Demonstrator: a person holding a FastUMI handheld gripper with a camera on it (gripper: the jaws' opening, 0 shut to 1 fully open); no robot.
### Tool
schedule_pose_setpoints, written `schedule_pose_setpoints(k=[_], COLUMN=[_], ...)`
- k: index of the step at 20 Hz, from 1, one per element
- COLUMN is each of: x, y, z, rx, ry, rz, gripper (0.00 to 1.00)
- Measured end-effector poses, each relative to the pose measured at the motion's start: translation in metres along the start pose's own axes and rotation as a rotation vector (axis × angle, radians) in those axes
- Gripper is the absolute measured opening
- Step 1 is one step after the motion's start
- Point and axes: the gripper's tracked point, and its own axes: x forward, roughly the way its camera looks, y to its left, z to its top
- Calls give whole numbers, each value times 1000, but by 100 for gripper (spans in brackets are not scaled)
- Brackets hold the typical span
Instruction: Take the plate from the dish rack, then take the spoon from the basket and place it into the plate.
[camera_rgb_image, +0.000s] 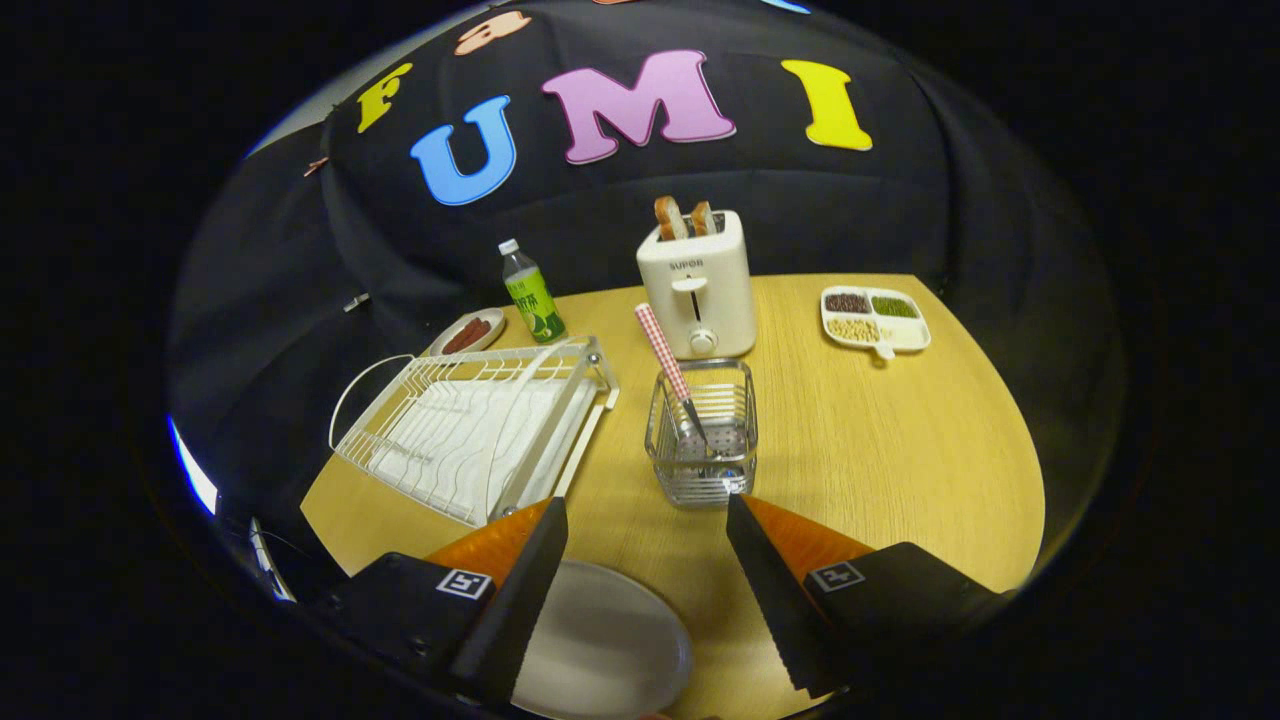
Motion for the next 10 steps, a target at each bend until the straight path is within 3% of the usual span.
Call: schedule_pose_setpoints(k=[10], x=[59], y=[8], z=[85], rx=[-113], ry=[-144], rz=[-34], gripper=[99])
